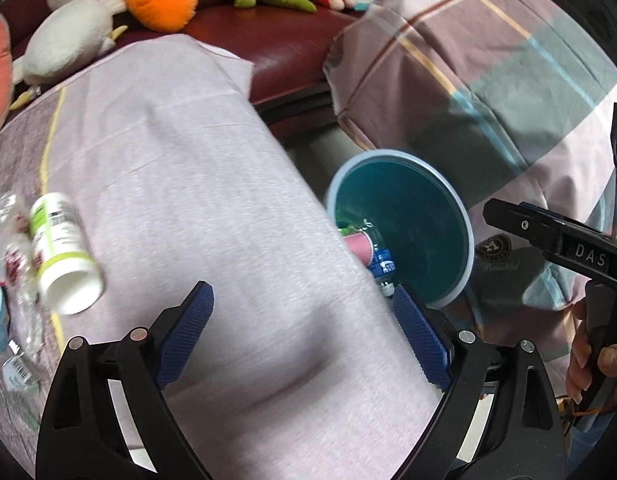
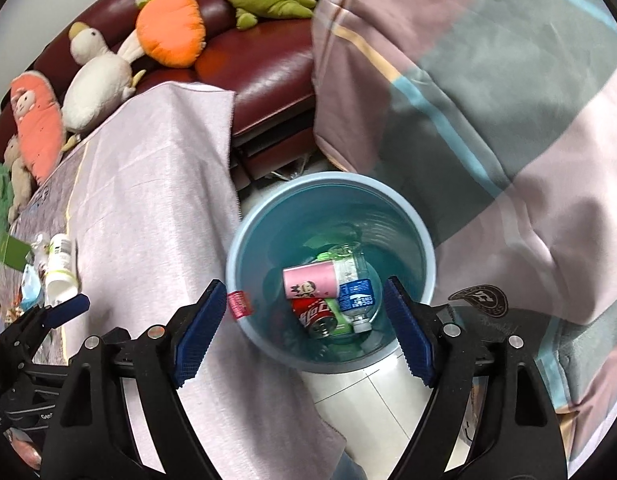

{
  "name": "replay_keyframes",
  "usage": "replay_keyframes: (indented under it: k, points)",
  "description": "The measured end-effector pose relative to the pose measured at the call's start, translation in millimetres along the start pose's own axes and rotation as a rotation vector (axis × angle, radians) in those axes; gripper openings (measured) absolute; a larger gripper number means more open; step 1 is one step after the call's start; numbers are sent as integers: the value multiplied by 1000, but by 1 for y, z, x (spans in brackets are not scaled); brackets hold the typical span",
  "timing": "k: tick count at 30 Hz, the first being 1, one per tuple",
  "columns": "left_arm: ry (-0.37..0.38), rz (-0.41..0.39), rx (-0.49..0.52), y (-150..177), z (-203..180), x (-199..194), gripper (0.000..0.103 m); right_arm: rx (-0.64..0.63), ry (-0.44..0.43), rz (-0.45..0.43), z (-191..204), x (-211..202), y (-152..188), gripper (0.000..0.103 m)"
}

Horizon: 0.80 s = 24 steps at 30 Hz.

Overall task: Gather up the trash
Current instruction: 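Move both tools back to the table toward the white-green Swisse bottle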

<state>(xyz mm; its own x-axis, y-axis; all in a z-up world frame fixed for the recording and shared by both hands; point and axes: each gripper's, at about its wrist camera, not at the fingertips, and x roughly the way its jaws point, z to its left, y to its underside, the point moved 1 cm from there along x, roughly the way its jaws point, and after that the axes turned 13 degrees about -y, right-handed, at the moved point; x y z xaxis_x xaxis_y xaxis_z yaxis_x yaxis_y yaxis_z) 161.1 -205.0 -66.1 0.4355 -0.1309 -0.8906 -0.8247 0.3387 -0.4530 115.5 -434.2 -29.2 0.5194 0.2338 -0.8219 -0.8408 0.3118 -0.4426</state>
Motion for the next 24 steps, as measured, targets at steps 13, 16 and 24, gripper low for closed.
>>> replay_keyframes:
  k: [13, 16, 24]
  points:
    - [-57, -46, -190, 32, 112, -38, 92, -178, -30, 73, 108, 17, 5, 77]
    - [-79, -49, -244, 40, 146, -44, 92, -232, -42, 102, 140, 27, 5, 77]
    - [-144, -60, -427, 54, 246, -60, 92, -364, -62, 168, 221, 55, 4, 77]
